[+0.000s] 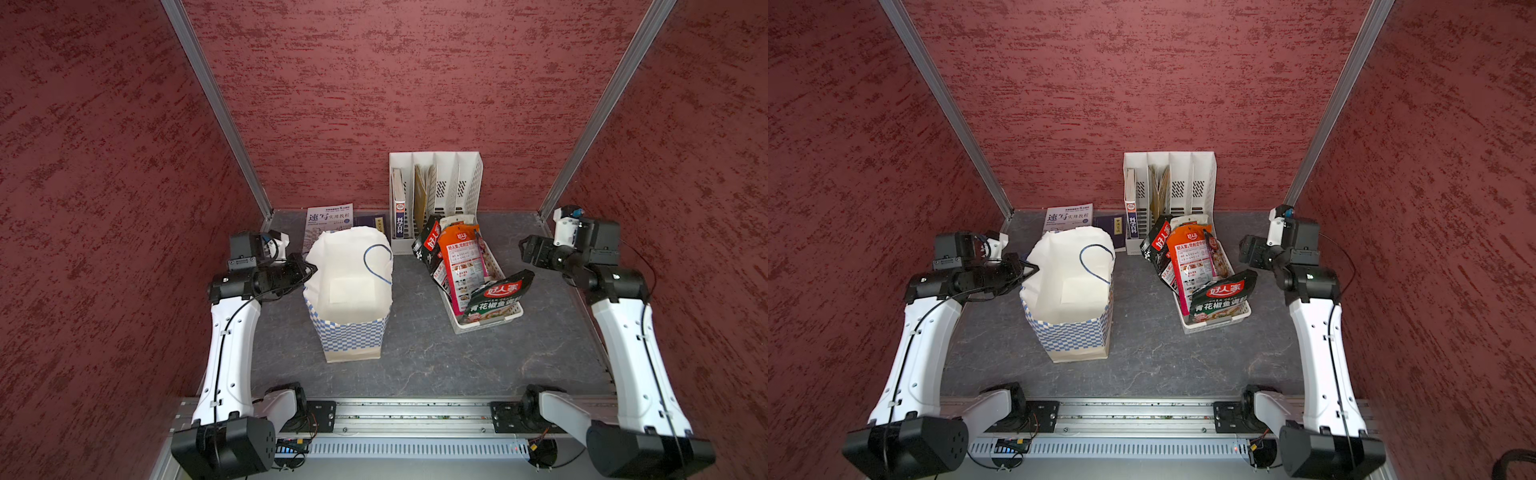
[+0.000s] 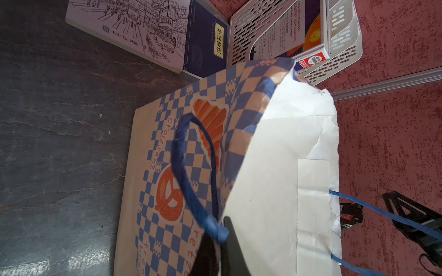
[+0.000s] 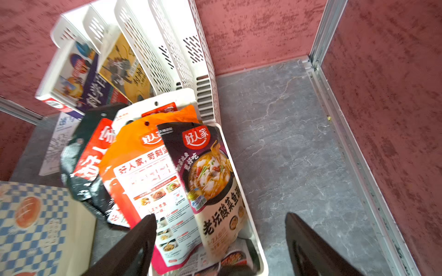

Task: Place the condiment packets inside the bag
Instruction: Adjust the storage box at the center of the board, then pick up the condiment packet from the storage box.

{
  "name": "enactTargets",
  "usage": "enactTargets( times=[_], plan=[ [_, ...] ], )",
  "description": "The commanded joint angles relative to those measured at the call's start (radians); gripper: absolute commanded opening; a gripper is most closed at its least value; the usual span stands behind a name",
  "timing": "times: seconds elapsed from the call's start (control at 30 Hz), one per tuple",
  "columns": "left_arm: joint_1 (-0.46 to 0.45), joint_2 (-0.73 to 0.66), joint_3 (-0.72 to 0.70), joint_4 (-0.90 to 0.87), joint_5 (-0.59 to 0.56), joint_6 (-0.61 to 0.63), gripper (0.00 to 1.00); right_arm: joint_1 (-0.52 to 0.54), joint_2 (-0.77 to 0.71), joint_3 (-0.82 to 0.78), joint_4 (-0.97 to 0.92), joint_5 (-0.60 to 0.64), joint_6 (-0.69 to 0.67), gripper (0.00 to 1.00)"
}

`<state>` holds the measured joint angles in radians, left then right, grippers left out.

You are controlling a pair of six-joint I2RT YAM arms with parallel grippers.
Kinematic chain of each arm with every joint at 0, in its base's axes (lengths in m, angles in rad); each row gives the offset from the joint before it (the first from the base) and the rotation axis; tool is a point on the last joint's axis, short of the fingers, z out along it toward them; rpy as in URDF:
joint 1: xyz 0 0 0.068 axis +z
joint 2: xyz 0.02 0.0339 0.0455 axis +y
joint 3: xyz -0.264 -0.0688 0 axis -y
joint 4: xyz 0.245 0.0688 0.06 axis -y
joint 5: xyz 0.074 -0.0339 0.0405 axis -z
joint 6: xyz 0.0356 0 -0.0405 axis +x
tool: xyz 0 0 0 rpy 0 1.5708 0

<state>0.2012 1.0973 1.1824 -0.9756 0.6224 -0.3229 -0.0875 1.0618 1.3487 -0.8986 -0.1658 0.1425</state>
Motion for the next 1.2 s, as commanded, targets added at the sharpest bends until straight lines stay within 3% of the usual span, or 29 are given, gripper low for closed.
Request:
enactTargets(
  times=[0.0, 0.2, 0.4, 0.6, 0.77, 0.93, 1.17],
  plan=[
    [-0.015, -0.015, -0.010, 0.018, -0.007, 0.011, 0.00, 0.044, -0.080, 0.006, -0.251, -0.055, 0.077, 0.86],
    [-0.040, -0.014, -0.015, 0.027, -0.010, 0.010, 0.00, 0.211, -0.261, -0.071, -0.457, -0.053, 0.238, 0.86],
    [-0.058, -0.005, -0.013, 0.038, -0.013, 0.010, 0.00, 0.306, -0.341, -0.183, -0.418, -0.026, 0.351, 0.97],
    [-0.070, -0.001, -0.018, 0.047, -0.026, 0.010, 0.00, 0.388, -0.227, -0.169, -0.277, 0.034, 0.391, 0.99],
    [-0.074, -0.001, -0.030, 0.061, -0.028, 0.009, 0.00, 0.539, -0.106, -0.166, -0.163, 0.205, 0.469, 0.98],
    [-0.082, 0.004, -0.033, 0.070, -0.028, 0.014, 0.00, 0.595, -0.048, -0.169, -0.075, 0.296, 0.537, 0.98],
    [-0.100, 0.007, -0.046, 0.081, -0.042, 0.017, 0.00, 0.609, 0.019, -0.153, -0.113, 0.441, 0.528, 0.91]
  ],
)
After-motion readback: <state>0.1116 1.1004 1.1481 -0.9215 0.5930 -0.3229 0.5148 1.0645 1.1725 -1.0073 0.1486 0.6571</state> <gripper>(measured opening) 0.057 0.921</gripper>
